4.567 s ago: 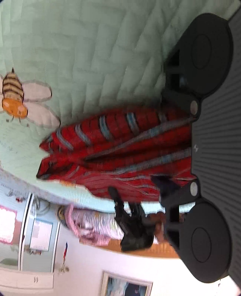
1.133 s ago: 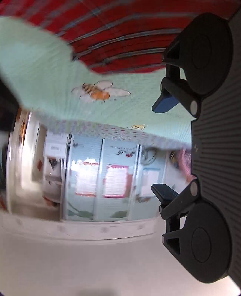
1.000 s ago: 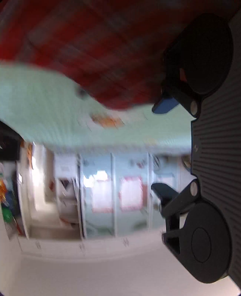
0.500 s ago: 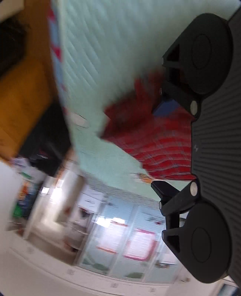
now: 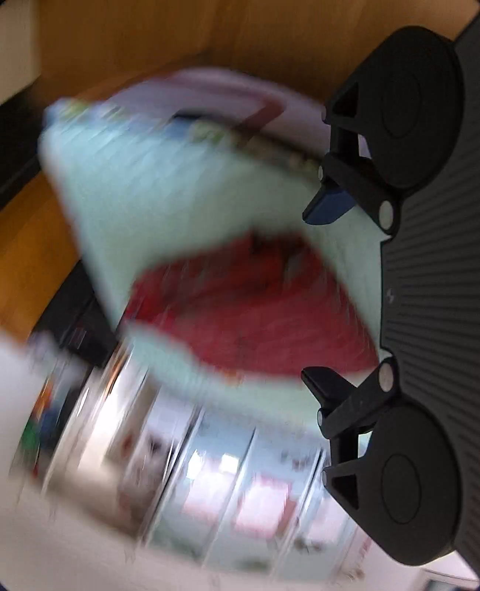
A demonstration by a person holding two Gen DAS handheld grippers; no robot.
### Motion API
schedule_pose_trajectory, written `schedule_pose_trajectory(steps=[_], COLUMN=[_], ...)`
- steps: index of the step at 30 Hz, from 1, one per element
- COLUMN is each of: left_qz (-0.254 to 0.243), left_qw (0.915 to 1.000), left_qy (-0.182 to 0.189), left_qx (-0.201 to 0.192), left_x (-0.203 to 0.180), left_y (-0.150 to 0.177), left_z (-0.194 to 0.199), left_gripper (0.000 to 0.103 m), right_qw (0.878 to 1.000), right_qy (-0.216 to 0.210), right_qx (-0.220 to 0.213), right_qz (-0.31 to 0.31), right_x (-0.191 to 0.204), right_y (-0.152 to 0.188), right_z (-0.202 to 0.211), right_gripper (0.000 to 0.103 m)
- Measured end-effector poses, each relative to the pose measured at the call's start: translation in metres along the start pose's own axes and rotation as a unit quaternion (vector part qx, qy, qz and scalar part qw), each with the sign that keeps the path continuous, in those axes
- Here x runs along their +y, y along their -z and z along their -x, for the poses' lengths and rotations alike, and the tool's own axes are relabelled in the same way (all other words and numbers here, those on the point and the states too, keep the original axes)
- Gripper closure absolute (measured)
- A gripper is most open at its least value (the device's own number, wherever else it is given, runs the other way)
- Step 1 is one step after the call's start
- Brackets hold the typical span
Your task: Fold clothes
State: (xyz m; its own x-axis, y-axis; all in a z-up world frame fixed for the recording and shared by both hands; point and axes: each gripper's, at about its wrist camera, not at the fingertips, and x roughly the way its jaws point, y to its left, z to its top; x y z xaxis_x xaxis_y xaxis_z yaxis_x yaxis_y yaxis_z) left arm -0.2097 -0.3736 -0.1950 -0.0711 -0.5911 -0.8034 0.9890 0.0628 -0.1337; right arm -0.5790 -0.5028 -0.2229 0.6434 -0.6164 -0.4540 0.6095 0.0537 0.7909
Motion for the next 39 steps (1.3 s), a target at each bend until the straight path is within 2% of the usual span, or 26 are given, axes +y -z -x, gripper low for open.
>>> schedule_pose_trajectory(steps=[2, 4, 6, 8, 11, 15, 18, 23, 39], left_qz=[-0.015, -0.018, -0.021, -0.029, -0.027, -0.018, -0.014, -0.014, -0.018], left_qw=[0.9997, 0.999, 0.9979, 0.9961, 0.9942, 0.9923, 0.9912, 0.9908, 0.9916], left_qy=[-0.009, -0.021, -0.033, -0.048, -0.065, -0.077, -0.083, -0.081, -0.074], left_qx=[-0.019, -0.036, -0.051, -0.068, -0.081, -0.095, -0.102, -0.108, -0.104], left_x=[-0.008, -0.015, -0.02, -0.025, -0.023, -0.019, -0.021, -0.026, -0.029], left_y=[-0.001, -0.004, -0.009, -0.014, -0.016, -0.023, -0.026, -0.028, -0.034], left_z=[0.022, 0.044, 0.064, 0.083, 0.104, 0.119, 0.127, 0.13, 0.12], left_gripper=[0.025, 0.025, 0.025, 0.024, 0.023, 0.023, 0.023, 0.023, 0.023], right_qw=[0.997, 0.987, 0.977, 0.971, 0.968, 0.966, 0.964, 0.954, 0.955], right_qy=[-0.008, 0.013, 0.047, 0.068, 0.069, 0.103, 0.112, 0.127, 0.131], right_qx=[-0.034, -0.053, -0.06, -0.063, -0.069, -0.068, -0.066, -0.074, -0.07], right_qz=[0.069, 0.149, 0.199, 0.22, 0.23, 0.228, 0.232, 0.263, 0.258], right_x=[0.036, 0.077, 0.11, 0.137, 0.163, 0.174, 0.18, 0.193, 0.195], right_y=[0.009, 0.026, 0.036, 0.042, 0.039, 0.038, 0.041, 0.045, 0.036], right_z=[0.029, 0.047, 0.054, 0.056, 0.053, 0.044, 0.043, 0.045, 0.037], right_gripper=[0.018, 0.018, 0.018, 0.018, 0.017, 0.017, 0.017, 0.017, 0.017])
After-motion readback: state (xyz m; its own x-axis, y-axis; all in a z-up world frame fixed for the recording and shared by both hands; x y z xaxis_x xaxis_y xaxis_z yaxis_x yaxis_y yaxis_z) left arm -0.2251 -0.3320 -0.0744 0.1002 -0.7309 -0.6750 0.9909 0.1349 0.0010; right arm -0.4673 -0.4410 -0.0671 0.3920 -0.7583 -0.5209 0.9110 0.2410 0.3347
